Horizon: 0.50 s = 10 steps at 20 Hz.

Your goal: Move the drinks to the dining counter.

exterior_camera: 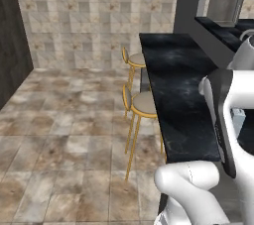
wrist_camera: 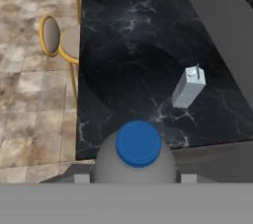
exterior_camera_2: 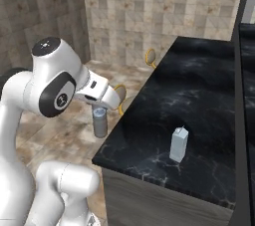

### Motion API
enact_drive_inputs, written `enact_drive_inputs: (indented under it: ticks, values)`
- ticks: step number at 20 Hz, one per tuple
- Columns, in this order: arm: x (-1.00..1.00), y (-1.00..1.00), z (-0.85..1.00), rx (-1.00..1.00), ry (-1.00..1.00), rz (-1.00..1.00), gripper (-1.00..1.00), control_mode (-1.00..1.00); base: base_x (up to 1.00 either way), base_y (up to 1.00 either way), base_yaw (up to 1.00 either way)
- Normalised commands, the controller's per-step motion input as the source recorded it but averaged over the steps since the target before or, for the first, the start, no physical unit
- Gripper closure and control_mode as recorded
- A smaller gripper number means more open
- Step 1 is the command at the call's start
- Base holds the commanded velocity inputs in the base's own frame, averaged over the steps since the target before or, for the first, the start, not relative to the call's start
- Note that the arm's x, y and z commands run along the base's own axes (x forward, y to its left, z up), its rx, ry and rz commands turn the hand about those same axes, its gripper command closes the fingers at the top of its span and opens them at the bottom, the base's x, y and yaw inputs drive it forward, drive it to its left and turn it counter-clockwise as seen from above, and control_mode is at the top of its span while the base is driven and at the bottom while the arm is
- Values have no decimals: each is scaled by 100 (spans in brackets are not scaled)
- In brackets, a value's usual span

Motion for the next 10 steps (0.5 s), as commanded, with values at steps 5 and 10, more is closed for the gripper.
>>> enact_drive_inputs:
  ticks: [5,10]
  values:
    - [46,-26,-30,0,2,0,100,-100,0,0,0]
    - [41,-21,-29,0,1,1,100,-100,0,0,0]
